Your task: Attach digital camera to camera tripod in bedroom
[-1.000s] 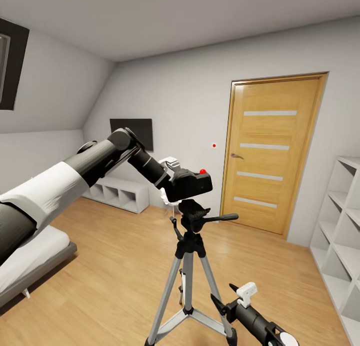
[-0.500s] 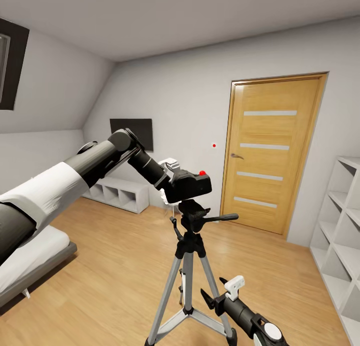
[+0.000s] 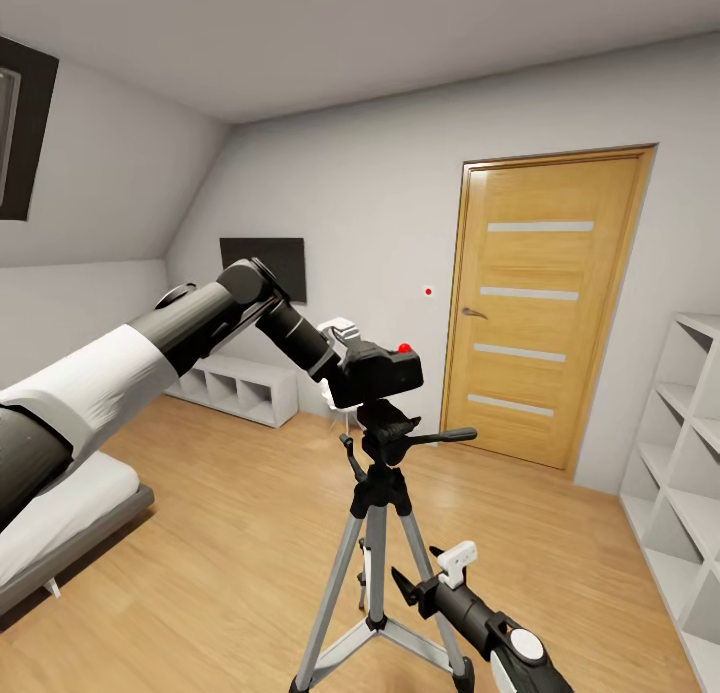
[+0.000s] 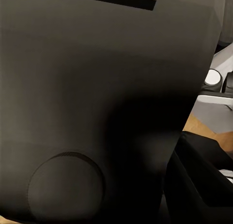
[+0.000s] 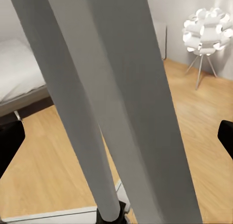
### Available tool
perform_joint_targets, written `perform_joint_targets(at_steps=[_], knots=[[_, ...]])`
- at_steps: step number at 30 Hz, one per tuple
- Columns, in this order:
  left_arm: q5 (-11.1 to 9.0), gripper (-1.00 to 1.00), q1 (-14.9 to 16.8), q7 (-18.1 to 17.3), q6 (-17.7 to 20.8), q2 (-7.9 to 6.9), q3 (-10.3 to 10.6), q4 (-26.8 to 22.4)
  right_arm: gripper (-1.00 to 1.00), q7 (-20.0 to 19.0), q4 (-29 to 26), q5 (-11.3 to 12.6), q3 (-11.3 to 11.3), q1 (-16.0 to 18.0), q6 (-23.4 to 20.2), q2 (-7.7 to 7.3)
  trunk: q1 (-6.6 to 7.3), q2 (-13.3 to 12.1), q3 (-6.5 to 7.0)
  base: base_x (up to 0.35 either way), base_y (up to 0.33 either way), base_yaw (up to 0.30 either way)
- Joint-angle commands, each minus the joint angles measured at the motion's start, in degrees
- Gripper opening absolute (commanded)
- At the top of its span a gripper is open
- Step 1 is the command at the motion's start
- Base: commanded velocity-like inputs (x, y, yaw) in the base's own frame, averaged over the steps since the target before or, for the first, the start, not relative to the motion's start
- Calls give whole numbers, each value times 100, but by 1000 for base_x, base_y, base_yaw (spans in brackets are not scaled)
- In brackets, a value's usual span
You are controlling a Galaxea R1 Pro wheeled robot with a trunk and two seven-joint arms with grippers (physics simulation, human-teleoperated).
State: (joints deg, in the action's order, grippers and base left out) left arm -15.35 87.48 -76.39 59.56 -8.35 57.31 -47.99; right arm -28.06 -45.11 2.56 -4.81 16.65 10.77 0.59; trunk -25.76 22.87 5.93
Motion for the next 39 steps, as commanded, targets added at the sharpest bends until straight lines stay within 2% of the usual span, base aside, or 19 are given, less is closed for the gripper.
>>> perform_joint_targets(at_steps=[1,10,26,27,39], knots=[[-12,-100,6,-16,44,-5,17,-3,100,-15,13,26,-2,16,-33,8,-2,5,-3,0,0,0],[-12,-100,6,-16,44,-8,17,-2,100,2,43,25,-2,87,-202,36,-2,5,-3,0,0,0],[-12,-100,6,-16,44,-5,17,-5,100,3,49,-57,-2,93,-216,38,-2,5,-3,0,0,0],[-12,-100,6,-16,44,-6,17,-4,-100,4,52,-67,-2,93,-216,38,-2,5,-3,0,0,0],[-12,-100,6,-16,44,-9,17,-5,-100,183,114,-132,-2,93,-216,38,-2,5,-3,0,0,0]])
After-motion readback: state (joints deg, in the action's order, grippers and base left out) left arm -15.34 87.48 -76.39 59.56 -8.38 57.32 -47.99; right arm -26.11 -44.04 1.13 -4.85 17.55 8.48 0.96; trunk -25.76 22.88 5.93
